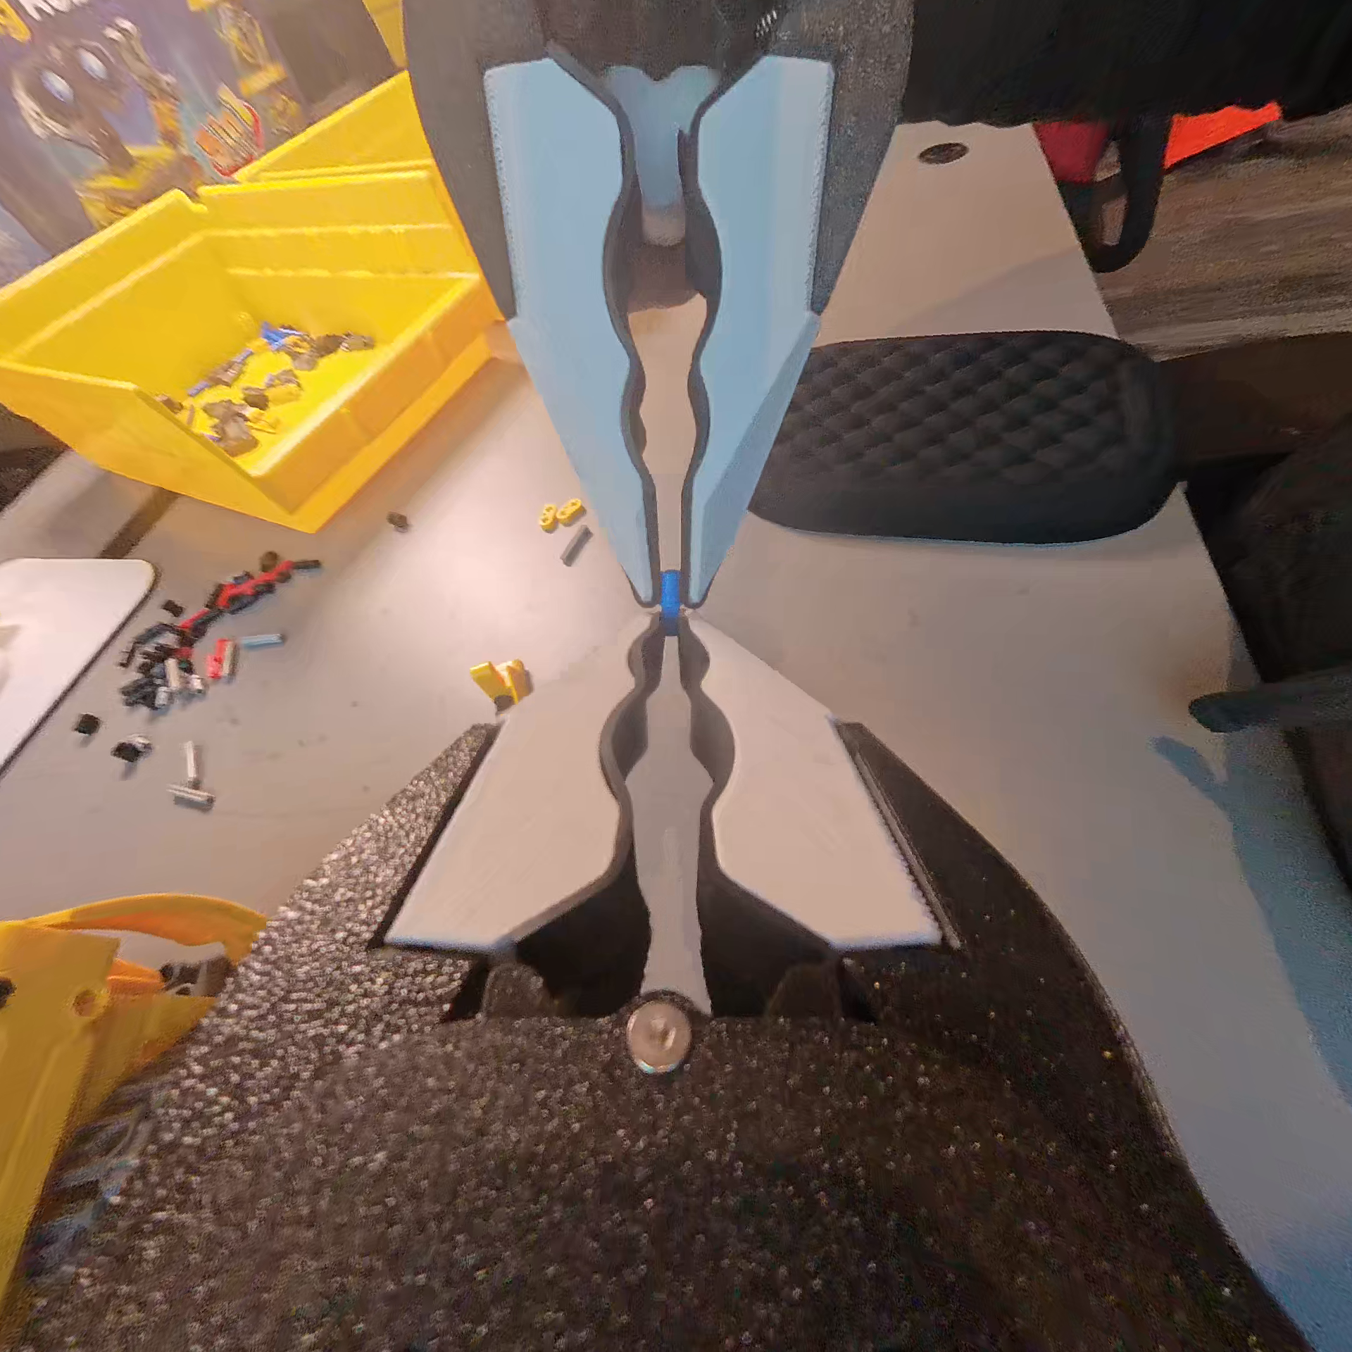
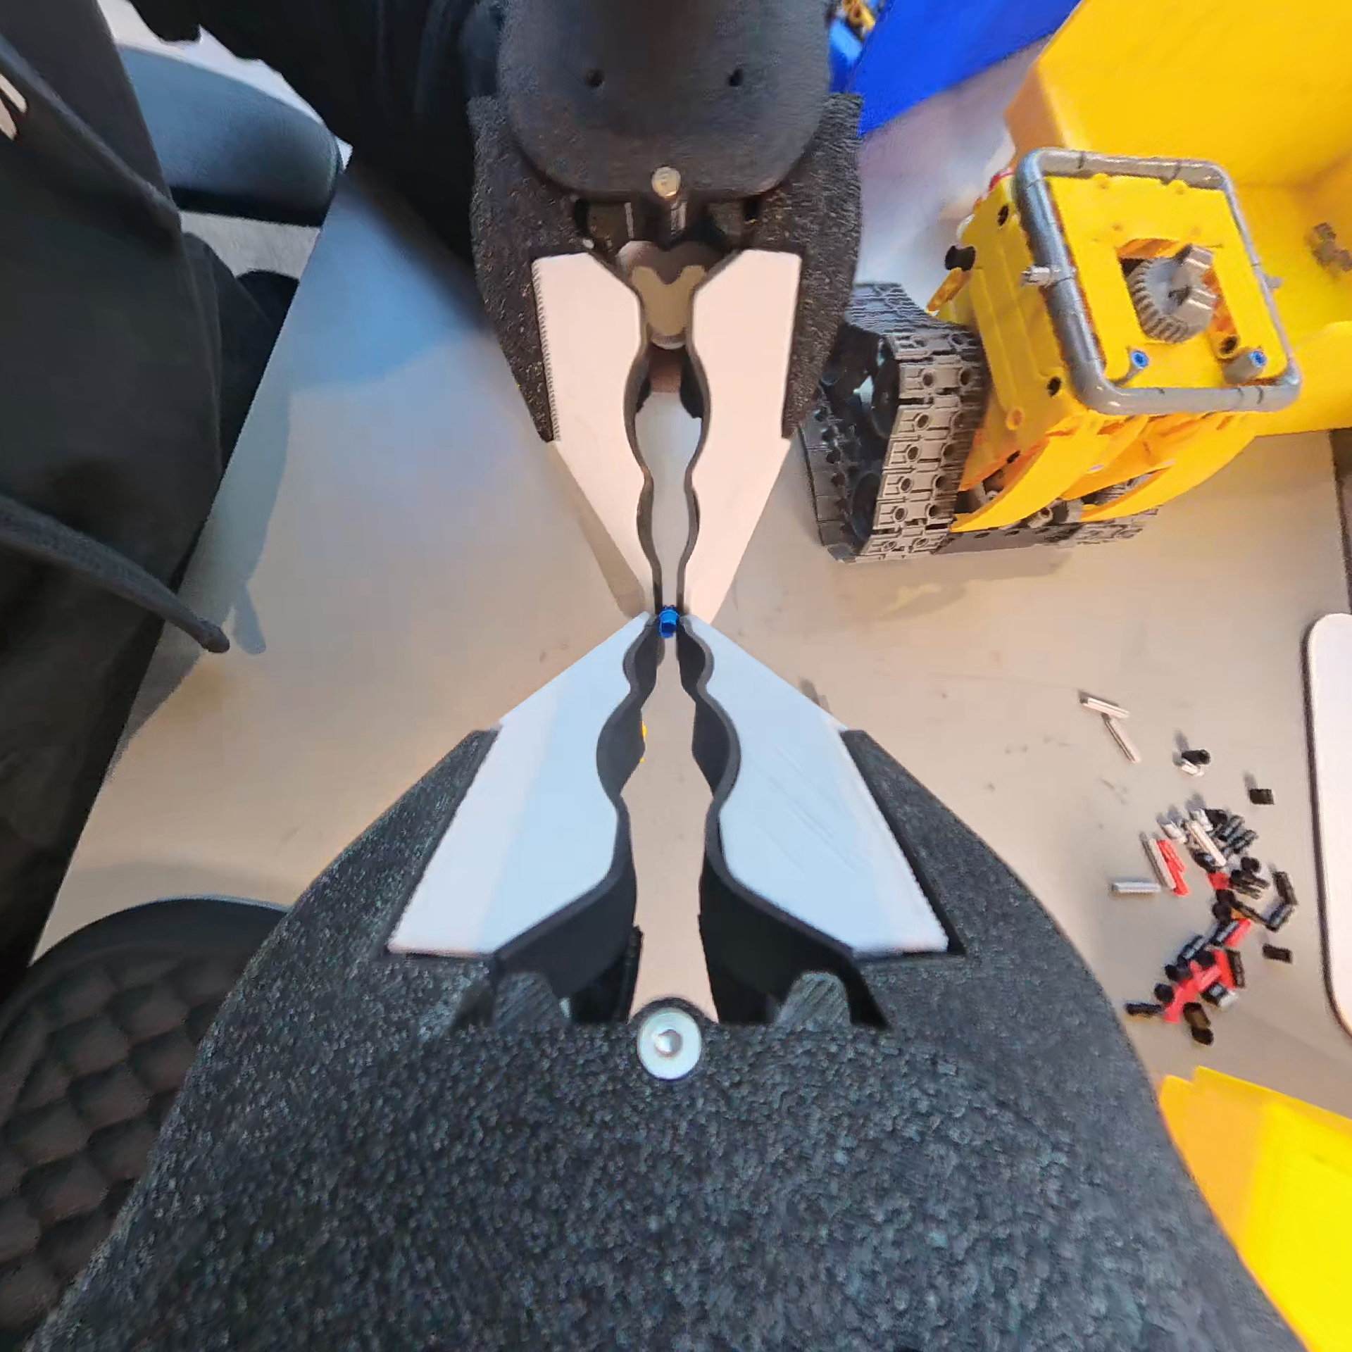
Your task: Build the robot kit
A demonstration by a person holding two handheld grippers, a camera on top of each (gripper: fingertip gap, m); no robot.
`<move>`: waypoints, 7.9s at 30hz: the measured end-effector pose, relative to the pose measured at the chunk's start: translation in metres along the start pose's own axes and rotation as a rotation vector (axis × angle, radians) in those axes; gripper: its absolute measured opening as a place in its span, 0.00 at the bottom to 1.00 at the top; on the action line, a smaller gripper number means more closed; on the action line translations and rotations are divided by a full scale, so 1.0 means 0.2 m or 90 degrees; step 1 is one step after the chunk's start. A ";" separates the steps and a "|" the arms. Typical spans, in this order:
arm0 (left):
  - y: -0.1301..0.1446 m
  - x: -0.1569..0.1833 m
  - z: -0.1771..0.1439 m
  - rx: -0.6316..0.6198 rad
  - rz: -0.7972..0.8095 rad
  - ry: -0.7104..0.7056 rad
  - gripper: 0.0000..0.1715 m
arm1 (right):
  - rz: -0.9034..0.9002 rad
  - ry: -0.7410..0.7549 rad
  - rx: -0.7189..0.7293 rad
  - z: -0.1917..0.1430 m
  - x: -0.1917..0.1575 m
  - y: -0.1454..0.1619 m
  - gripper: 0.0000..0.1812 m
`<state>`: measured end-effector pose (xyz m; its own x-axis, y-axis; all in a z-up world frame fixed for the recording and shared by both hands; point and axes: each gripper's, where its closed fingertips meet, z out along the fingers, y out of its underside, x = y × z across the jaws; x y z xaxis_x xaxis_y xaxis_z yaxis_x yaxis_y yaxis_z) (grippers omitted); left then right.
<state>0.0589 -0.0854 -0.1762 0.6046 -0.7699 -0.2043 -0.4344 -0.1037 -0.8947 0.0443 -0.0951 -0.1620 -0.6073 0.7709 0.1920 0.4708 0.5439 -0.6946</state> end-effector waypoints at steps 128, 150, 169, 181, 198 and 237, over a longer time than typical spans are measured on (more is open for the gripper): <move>-0.09 0.08 -0.13 0.108 -0.260 0.277 0.06 | 0.014 -0.078 0.175 -0.01 -0.02 -0.16 0.03; -0.24 -0.09 -0.24 0.301 -0.580 0.367 0.03 | -0.189 0.319 0.202 -0.04 0.15 -0.28 0.21; -0.28 -0.13 -0.31 0.352 -0.594 0.392 0.04 | -0.162 0.336 0.281 -0.09 0.17 -0.33 0.09; -0.29 -0.07 -0.31 0.340 -0.582 0.432 0.03 | -0.191 0.350 0.273 -0.09 0.11 -0.33 0.08; -0.11 0.02 -0.09 0.134 -0.283 0.190 0.03 | -0.034 0.178 0.250 -0.05 -0.01 -0.02 0.05; 0.30 0.12 0.18 -0.224 -0.043 0.075 0.07 | 0.147 0.004 -0.067 0.02 -0.05 0.59 0.01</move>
<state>0.0713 -0.0866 -0.2484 0.5669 -0.8195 -0.0842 -0.6116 -0.3502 -0.7094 0.1030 -0.0389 -0.2485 -0.4720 0.8807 0.0404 0.6615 0.3841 -0.6441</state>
